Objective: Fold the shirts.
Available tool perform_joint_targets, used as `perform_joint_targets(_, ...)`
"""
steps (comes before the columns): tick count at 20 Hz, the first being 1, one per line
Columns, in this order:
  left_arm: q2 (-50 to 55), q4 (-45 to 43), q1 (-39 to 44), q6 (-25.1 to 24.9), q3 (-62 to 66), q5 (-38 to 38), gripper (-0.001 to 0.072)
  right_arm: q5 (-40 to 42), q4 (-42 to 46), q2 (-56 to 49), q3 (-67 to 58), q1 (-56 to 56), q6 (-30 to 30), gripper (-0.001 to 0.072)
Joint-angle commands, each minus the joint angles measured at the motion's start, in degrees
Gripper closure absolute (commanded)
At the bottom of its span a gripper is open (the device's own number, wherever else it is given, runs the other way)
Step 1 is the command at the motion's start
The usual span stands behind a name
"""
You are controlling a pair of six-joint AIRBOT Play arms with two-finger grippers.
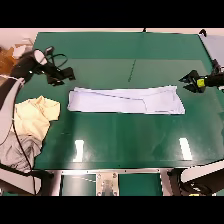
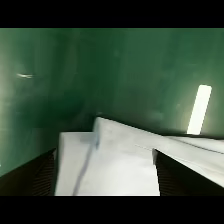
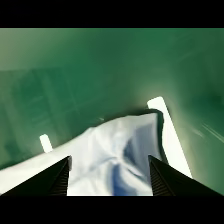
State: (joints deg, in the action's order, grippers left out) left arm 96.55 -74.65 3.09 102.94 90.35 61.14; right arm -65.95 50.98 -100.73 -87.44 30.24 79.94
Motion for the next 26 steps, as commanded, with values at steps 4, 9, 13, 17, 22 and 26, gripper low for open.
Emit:
perform_joint_targets(4, 0.9, 0.4, -5.3, -0.6, 4.5, 12.0, 0.0413, -14.9, 1.6, -7.2, -3.1, 7.3, -12.1, 0.0116)
perform_joint_targets(9, 0.9, 11.9, -4.8, -6.7, 4.5, 10.7, 0.0685, -21.8, -3.0, -15.3, -3.1, 5.6, -18.6, 0.0114)
perform_joint_targets(13, 0.9, 20.2, -4.8, -11.7, 4.5, 9.7, 0.0685, -21.7, -3.8, -16.1, -3.3, 0.9, -21.6, 0.0115)
perform_joint_targets(17, 0.9, 26.3, -2.2, -16.6, 4.5, 5.9, 0.0685, -19.5, -3.2, -16.1, -4.7, -2.6, -21.5, 0.0456)
perform_joint_targets(22, 2.9, 26.3, 8.6, -19.4, 4.5, -3.4, 0.0686, -24.1, -3.2, -14.7, -12.0, -4.6, -19.5, 0.0695)
perform_joint_targets(26, 10.4, 28.0, 18.9, -22.4, 5.9, -8.7, 0.0686, -30.4, -3.5, -8.0, -19.3, -7.0, -16.8, 0.0694)
